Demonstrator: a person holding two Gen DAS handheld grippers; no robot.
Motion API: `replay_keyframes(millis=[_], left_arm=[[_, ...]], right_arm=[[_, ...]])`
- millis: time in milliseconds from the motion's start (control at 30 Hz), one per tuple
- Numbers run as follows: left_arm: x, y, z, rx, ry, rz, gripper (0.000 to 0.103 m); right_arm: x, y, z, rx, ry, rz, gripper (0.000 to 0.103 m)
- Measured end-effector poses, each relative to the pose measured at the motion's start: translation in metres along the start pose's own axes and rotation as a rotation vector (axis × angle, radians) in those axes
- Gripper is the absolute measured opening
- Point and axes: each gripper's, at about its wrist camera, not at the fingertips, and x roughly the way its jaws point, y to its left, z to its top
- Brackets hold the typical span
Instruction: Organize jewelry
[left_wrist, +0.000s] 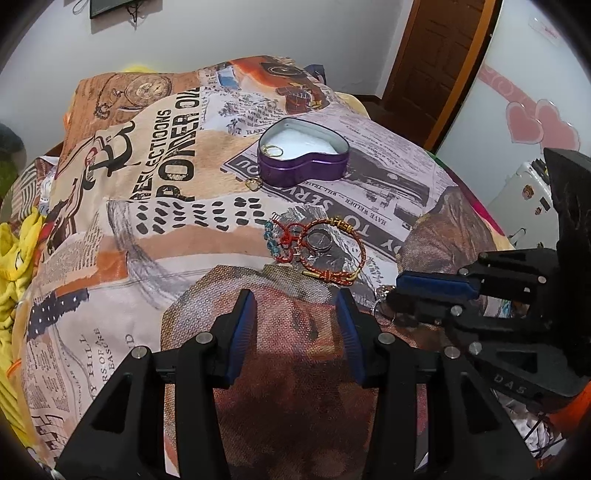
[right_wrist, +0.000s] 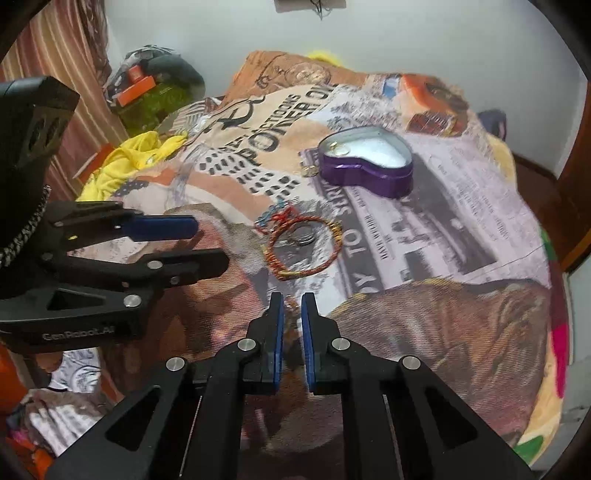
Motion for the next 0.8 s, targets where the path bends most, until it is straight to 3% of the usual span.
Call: replay_keyframes(millis=[233, 567, 800], left_arm=[[-0.001, 0.003, -0.004, -0.003, 0.002, -0.002, 0.045], [-0.002, 0.004, -0.006, -0.010, -0.003, -0.001, 0.045], [-0.005, 0.011, -0.006, -0.024, -0.014, 0.003, 0.045]], right_arm=[[0.019, 0.006, 0.000, -0.007, 0.049, -0.013, 0.013], [0.021, 0.002, 0.006, 0.014, 0.046, -0.009, 0.014], [0.023, 0.005, 0.011, 0.017, 0.046, -0.001, 0.028]])
